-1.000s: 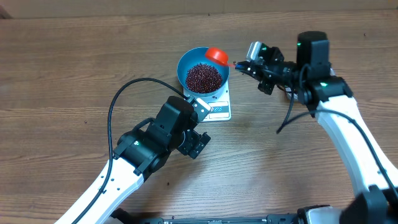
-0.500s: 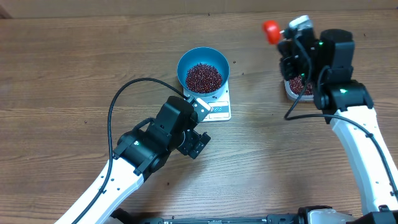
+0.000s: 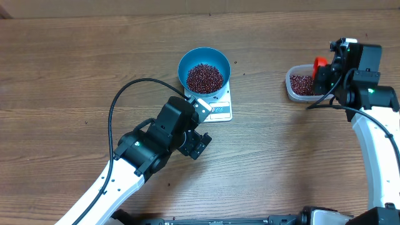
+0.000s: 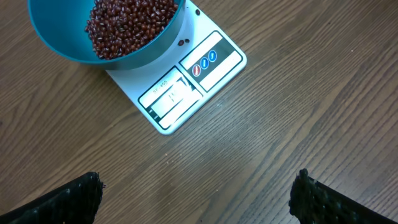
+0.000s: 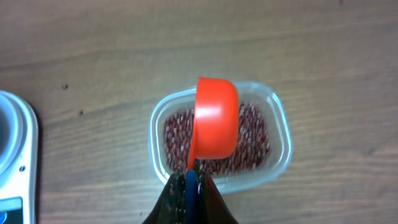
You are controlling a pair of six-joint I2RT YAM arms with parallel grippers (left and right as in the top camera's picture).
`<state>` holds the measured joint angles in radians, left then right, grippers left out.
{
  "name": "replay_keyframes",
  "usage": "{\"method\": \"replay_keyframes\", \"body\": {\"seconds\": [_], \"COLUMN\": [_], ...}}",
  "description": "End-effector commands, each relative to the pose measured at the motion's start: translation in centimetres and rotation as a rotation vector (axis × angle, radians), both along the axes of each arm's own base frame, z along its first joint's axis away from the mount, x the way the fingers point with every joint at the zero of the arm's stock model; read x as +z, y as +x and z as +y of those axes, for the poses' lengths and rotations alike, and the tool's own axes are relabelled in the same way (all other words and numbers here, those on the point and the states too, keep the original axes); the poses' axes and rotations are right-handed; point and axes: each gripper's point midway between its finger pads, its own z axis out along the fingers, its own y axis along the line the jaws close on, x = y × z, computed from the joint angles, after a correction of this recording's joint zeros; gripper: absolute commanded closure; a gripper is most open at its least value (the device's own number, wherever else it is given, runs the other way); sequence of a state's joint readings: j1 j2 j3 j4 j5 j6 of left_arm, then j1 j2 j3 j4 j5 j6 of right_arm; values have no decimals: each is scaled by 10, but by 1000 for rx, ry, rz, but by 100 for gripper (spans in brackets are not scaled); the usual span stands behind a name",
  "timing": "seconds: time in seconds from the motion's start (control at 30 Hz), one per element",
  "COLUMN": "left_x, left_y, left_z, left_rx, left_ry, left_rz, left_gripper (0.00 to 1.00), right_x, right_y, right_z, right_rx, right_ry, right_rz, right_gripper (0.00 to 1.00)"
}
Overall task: Scoop item into bowl and weigh 150g on scale
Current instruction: 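Move the empty red cup right back to the bean tub, then dip the red cup into the tub beans and scoop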
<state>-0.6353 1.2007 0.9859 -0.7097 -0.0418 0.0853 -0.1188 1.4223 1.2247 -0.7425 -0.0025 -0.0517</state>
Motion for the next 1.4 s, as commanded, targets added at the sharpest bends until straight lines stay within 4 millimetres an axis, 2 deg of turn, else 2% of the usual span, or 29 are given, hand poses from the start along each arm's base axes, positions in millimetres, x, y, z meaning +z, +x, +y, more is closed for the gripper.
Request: {"method": "replay_keyframes", "body": {"seconds": [0.0, 0.23, 0.5, 0.63, 0.87, 1.07, 1.2, 1.37], "left_x": [-3, -2, -3, -3, -2, -3, -3, -2], "left_y": [1, 1, 1, 1, 1, 1, 1, 1], "left_z": [1, 1, 1, 1, 1, 1, 1, 1], "left_rx": [-5, -5, -5, -5, -5, -5, -5, -5], "left_ry": [14, 14, 14, 14, 14, 14, 14, 14], "left_rz": [-2, -3, -2, -2, -3, -2, -2, -3], "left_gripper": [1, 1, 0, 1, 1, 1, 1, 1], "right_x": [12, -17, -60, -74, -73, -73, -73, -73], "right_y": [-4, -15, -4, -1, 5, 4, 6, 6], "right_z": [-1, -8, -10, -8, 23, 22, 6, 11], "right_rx": [-29, -57, -59, -50, 53, 78, 26, 42], "right_ry": [10, -17, -12, 4, 156, 133, 53, 75], "right_rz": [-11, 96, 184, 211, 188, 189, 186, 182], "right_gripper": [96, 96, 96, 96, 96, 96, 96, 96]}}
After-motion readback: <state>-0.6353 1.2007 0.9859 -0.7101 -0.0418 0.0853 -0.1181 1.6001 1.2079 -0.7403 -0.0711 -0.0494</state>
